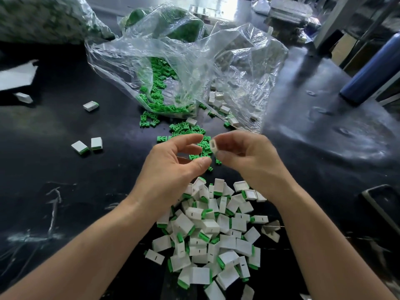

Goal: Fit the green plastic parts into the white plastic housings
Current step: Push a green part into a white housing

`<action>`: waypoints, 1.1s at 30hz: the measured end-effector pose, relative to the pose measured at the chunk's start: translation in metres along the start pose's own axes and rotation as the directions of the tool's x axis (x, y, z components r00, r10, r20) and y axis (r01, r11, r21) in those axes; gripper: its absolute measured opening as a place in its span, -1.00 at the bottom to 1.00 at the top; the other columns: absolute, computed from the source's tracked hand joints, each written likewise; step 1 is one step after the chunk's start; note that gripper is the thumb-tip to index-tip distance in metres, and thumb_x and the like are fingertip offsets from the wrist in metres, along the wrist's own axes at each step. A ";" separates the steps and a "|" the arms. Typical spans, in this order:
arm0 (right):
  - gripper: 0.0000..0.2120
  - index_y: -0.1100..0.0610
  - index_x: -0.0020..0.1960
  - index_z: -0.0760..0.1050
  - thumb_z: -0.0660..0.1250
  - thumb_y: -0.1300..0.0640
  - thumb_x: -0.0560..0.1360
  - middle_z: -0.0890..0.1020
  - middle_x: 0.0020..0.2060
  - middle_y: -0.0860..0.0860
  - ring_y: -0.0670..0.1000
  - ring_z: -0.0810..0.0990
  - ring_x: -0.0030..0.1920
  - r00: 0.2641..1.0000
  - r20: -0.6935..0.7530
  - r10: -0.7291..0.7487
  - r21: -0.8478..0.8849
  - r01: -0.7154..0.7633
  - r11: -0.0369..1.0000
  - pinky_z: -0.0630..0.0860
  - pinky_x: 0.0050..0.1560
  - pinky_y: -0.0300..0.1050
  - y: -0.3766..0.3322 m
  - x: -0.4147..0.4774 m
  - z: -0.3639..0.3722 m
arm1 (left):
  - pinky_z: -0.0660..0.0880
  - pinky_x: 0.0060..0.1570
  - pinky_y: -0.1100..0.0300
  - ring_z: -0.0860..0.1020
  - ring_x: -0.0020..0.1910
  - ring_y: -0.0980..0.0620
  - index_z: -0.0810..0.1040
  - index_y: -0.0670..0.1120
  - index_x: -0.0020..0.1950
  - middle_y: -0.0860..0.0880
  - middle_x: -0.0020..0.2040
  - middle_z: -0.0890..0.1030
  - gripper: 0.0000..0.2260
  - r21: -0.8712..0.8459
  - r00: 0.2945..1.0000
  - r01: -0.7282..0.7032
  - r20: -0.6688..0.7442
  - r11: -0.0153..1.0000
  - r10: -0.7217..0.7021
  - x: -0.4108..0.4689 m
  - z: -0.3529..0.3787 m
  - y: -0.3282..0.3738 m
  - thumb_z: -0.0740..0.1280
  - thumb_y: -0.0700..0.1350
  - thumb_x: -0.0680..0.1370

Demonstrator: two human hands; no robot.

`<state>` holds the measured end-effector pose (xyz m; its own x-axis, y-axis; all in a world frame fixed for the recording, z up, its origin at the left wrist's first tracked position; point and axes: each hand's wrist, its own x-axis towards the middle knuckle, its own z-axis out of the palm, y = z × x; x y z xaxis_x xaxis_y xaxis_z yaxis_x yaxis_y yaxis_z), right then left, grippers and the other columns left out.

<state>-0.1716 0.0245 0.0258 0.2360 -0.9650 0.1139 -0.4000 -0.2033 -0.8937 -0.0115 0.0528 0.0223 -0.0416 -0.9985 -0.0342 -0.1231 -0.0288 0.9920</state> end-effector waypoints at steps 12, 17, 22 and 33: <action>-0.86 0.02 -0.01 0.59 0.37 0.18 0.46 0.61 -0.16 -0.12 -0.23 0.53 -0.19 0.989 -0.143 0.041 -0.288 -0.082 0.954 0.44 -0.07 -0.41 0.002 -0.007 0.002 | 0.49 -0.35 0.39 0.60 -0.37 0.18 0.62 -0.02 -0.28 0.07 -0.33 0.66 -0.88 -0.034 0.995 -0.093 0.031 0.995 0.094 -0.004 0.004 0.001 0.49 -0.08 0.23; -0.69 0.02 0.27 0.49 0.28 0.10 0.53 0.49 0.13 0.00 0.00 0.42 0.18 0.993 -0.062 0.105 -0.550 -0.122 0.826 0.34 0.22 -0.09 0.013 -0.004 0.010 | 0.45 -0.41 0.41 0.54 -0.42 0.21 0.64 0.01 -0.23 0.07 -0.39 0.61 -0.80 -0.069 0.992 -0.107 0.053 0.992 0.111 -0.007 0.003 0.004 0.48 -0.09 0.17; -0.85 0.06 0.01 0.54 0.38 0.14 0.44 0.45 -0.14 -0.07 0.00 0.47 0.00 0.994 -0.087 0.072 -0.562 -0.109 0.820 0.38 0.03 -0.13 0.017 -0.003 0.013 | 0.53 -0.31 0.35 0.55 -0.39 0.18 0.65 0.02 -0.22 0.08 -0.40 0.60 -0.80 -0.073 0.991 -0.105 0.071 0.992 0.110 -0.008 0.002 0.007 0.51 -0.24 0.25; -0.79 0.10 -0.19 0.57 0.34 0.40 0.43 0.63 -0.42 -0.07 -0.14 0.59 -0.37 0.990 -0.060 0.131 0.269 -0.110 0.957 0.55 -0.28 -0.30 -0.008 -0.009 -0.006 | 0.54 -0.40 0.28 0.56 -0.43 0.11 0.65 -0.01 -0.24 -0.01 -0.39 0.62 -0.82 -0.097 0.999 -0.038 0.010 0.995 0.039 -0.006 0.001 0.007 0.50 -0.28 0.29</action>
<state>-0.1760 0.0336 0.0342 0.1282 -0.9915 0.0222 -0.1706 -0.0441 -0.9844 -0.0126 0.0589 0.0296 -0.0559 -0.9984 0.0034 -0.0247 0.0048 0.9997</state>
